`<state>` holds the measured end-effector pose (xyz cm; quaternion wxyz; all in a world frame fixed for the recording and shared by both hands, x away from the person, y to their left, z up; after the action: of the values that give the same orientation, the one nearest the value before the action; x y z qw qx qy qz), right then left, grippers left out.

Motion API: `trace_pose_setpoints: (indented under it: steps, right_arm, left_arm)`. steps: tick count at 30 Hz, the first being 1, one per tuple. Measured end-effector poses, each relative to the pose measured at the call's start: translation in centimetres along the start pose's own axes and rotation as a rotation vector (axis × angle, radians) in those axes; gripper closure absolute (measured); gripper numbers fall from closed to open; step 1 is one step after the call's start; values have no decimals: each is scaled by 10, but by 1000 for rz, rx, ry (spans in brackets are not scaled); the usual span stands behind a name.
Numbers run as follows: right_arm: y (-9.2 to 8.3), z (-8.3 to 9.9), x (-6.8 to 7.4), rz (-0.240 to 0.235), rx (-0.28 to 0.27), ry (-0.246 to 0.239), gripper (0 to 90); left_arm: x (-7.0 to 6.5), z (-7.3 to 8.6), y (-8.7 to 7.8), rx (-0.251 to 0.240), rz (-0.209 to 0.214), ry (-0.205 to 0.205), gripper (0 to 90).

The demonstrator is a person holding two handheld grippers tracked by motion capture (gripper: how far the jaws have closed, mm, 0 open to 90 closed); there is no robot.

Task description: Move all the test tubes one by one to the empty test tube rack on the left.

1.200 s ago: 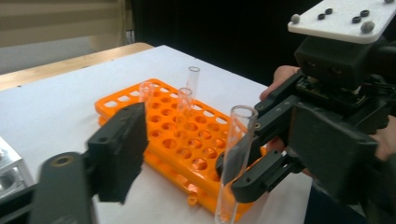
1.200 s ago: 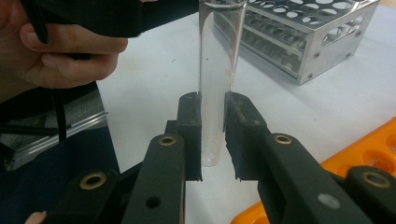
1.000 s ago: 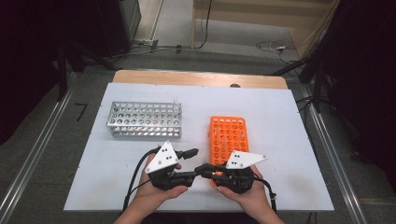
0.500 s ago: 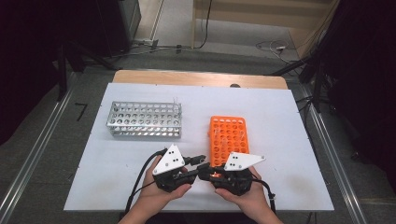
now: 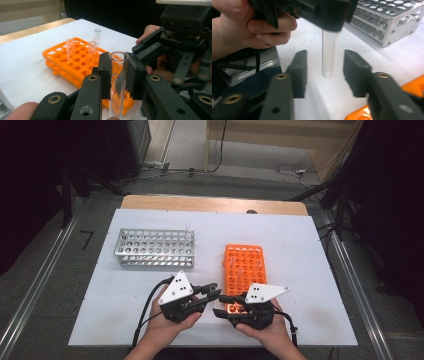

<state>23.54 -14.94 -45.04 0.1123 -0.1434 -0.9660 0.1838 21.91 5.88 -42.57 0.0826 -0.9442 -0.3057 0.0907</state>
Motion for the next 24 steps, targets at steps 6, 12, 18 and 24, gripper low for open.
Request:
trace_pose_setpoints:
  steps: [6, 12, 18, 24]
  right_arm:
    - [-13, 0, -8, 37, -21, -6, 232]
    - [-30, 1, -18, 73, -37, 3, 43]
    - [-47, 3, -28, 103, -53, 9, 0]
    - [-62, 7, -39, 135, -53, 37, 0]
  left_arm:
    - [7, -2, -5, -9, -29, 2, 754]
    - [14, -4, -8, -12, -46, -5, 754]
    - [20, -7, -10, -15, -62, -5, 754]
    - [32, -16, -15, -40, -83, -5, 754]
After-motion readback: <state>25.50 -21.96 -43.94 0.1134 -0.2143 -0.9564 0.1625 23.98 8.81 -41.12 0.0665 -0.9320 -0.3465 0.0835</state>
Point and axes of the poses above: each handheld gripper's, and its own axes: y roughly forward along the jaws, z roughly out of its underside, x roughly to its left, the point moved 2 cm from there along y, roughly forward along the jaws, and after that the axes turned 5 degrees about -x, right-handed, at the moved point
